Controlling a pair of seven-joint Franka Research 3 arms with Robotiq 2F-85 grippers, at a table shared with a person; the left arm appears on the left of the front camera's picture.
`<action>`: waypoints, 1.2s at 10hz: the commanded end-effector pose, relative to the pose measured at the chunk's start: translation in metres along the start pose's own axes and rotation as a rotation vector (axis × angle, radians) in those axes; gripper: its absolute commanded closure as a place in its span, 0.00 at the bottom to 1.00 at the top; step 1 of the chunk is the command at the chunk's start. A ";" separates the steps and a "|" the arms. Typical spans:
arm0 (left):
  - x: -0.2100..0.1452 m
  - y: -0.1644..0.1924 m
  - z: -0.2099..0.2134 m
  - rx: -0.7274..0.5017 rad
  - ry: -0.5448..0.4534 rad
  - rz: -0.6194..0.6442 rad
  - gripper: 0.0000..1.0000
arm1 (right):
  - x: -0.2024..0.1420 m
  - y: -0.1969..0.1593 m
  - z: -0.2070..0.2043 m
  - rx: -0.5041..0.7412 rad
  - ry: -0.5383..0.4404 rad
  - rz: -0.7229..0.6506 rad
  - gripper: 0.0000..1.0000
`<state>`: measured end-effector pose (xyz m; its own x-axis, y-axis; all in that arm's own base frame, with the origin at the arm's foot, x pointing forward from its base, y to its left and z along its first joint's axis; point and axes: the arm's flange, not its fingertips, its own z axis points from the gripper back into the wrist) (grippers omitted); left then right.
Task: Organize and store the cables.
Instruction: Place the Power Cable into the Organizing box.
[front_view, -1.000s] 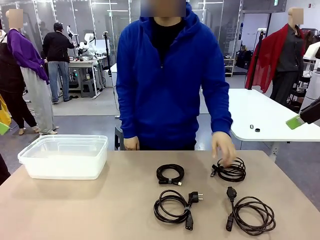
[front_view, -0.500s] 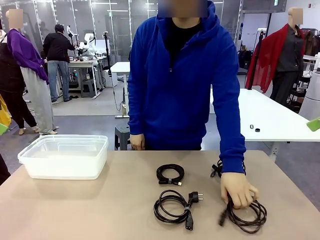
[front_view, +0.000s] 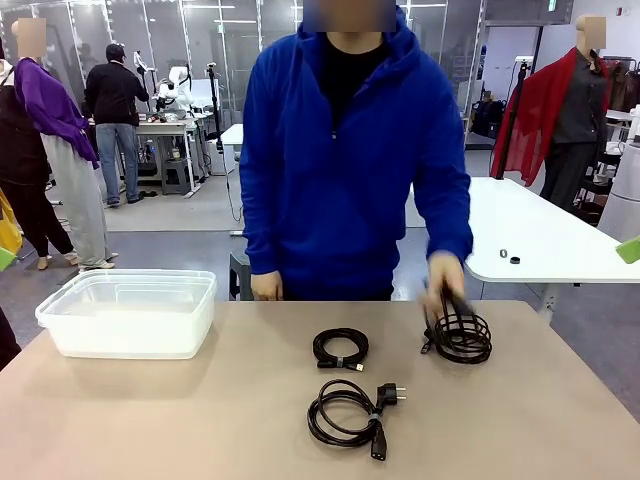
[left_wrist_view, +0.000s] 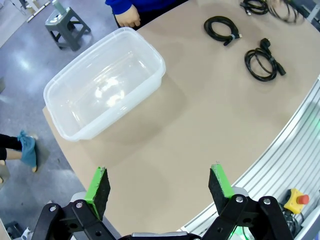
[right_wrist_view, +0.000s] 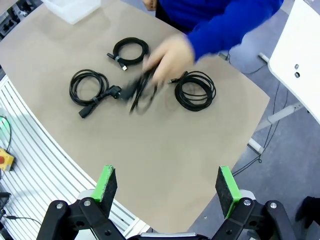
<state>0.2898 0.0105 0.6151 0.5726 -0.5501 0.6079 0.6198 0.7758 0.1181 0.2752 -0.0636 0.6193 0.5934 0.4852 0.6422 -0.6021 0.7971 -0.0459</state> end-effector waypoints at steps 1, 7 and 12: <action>0.001 0.000 0.001 0.001 0.000 -0.001 0.00 | 0.001 0.000 0.000 -0.001 0.002 0.001 0.00; 0.001 0.000 0.001 0.001 0.000 -0.001 0.00 | 0.001 0.000 0.000 -0.001 0.002 0.001 0.00; 0.000 0.000 0.000 0.000 0.000 0.000 0.00 | 0.001 0.000 0.000 -0.001 0.002 0.001 0.00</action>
<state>0.2898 0.0105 0.6151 0.5726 -0.5501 0.6079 0.6198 0.7758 0.1181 0.2752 -0.0636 0.6193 0.5934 0.4853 0.6422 -0.6021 0.7971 -0.0459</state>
